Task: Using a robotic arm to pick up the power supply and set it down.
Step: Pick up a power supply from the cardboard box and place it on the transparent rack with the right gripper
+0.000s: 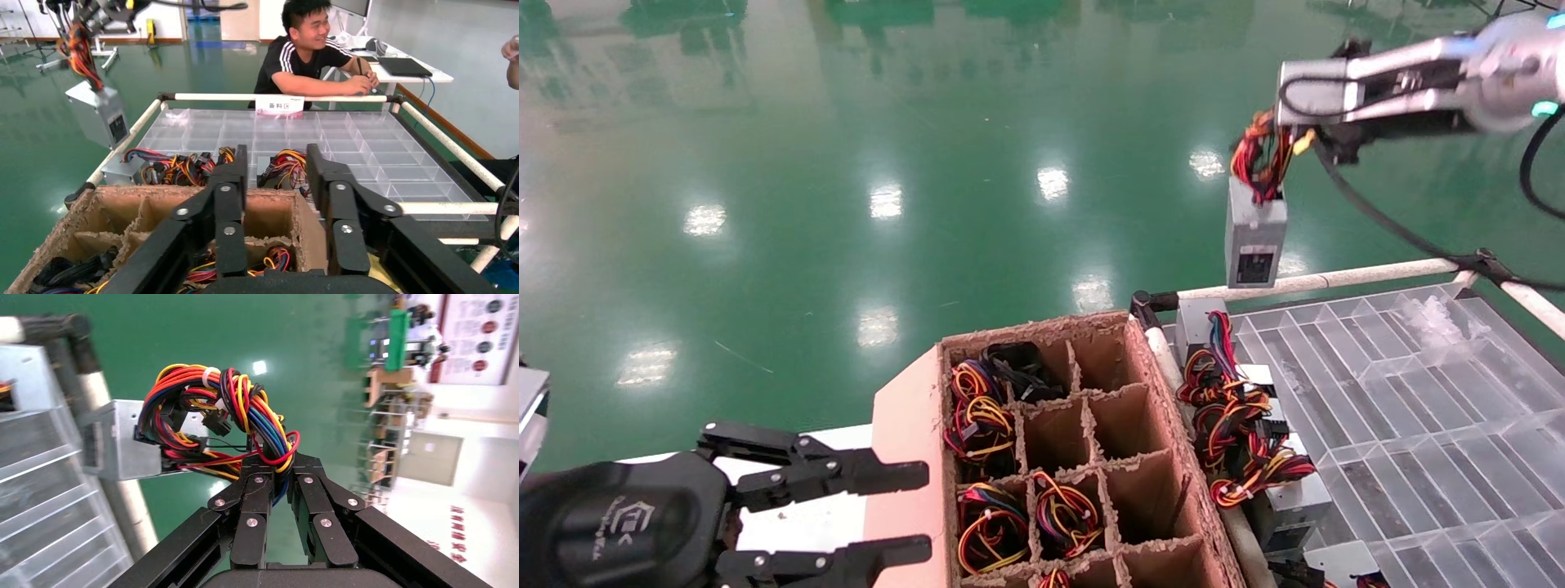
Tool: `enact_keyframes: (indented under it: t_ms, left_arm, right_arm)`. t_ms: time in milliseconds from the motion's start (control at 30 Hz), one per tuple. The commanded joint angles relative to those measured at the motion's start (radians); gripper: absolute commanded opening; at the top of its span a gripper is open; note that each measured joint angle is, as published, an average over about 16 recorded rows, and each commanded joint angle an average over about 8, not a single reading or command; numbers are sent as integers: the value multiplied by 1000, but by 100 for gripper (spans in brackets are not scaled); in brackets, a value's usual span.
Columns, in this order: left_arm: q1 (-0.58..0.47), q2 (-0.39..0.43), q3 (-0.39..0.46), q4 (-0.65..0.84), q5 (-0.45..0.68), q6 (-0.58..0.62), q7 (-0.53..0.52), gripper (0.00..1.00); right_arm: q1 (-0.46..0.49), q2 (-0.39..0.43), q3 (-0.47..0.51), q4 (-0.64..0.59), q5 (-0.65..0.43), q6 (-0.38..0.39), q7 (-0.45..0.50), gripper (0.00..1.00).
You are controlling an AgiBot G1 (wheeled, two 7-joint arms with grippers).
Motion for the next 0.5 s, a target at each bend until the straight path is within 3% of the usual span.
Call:
enact_keyframes:
  t_ms: [33, 500]
  left_arm:
    - [0, 0, 0, 0, 0, 0, 0, 100]
    - [0, 0, 1, 0, -1, 0, 0, 100]
  right_arm:
    - [-9, 2, -1, -18, 2, 4, -11, 0]
    - [-37, -68, 1, -198, 29, 69, -120, 0]
